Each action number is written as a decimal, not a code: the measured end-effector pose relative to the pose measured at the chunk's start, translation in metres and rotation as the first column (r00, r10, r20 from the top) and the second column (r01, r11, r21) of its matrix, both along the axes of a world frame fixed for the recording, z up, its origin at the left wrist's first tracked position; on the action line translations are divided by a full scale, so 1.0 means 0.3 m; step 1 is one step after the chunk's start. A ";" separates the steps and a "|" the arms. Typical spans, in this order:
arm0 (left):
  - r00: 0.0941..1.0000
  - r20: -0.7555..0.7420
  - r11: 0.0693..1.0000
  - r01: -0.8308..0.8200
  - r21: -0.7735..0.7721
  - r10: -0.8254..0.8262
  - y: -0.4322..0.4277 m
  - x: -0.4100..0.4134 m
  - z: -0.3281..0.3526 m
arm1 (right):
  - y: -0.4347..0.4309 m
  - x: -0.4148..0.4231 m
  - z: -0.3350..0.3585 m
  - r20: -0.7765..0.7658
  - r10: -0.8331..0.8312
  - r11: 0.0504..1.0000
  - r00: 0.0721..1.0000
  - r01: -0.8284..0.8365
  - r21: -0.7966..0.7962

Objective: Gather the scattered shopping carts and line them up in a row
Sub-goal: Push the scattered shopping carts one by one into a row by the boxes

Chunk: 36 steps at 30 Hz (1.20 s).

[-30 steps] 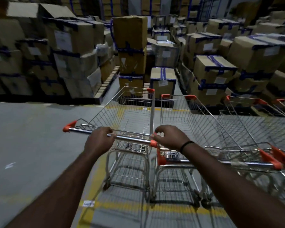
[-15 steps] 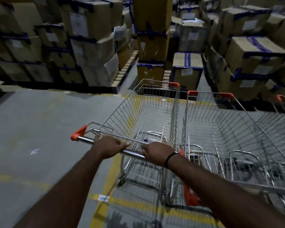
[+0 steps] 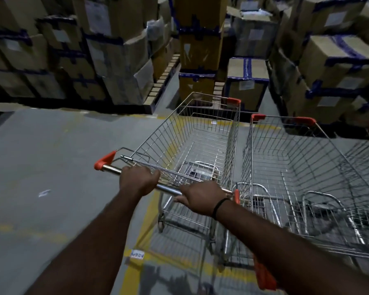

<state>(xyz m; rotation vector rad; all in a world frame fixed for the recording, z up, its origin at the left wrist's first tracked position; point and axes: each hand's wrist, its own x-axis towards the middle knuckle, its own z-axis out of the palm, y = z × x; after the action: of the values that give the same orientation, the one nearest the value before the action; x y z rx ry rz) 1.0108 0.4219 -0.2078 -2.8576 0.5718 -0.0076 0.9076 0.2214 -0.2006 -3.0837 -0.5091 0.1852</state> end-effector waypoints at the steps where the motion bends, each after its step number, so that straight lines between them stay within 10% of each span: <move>1: 1.000 -0.002 0.999 0.025 0.030 -0.025 0.001 0.017 -0.005 | -0.006 0.012 0.002 0.002 -0.025 1.000 1.000 0.025 -0.017; 16: 0.996 -0.016 0.979 0.080 -0.188 -0.085 0.068 -0.051 -0.026 | 0.042 -0.103 -0.060 0.046 -0.560 0.828 0.827 0.556 0.067; 36: 0.990 -0.097 0.971 0.081 -0.226 -0.105 0.378 -0.252 -0.002 | 0.220 -0.316 -0.008 -0.007 -0.494 0.867 0.869 0.493 0.078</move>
<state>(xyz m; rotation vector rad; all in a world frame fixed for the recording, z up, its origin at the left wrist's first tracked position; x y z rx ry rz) 0.9352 0.5353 -0.2083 -3.0585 0.7721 0.0727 0.8129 0.2875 -0.2030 -3.0113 0.2796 0.1310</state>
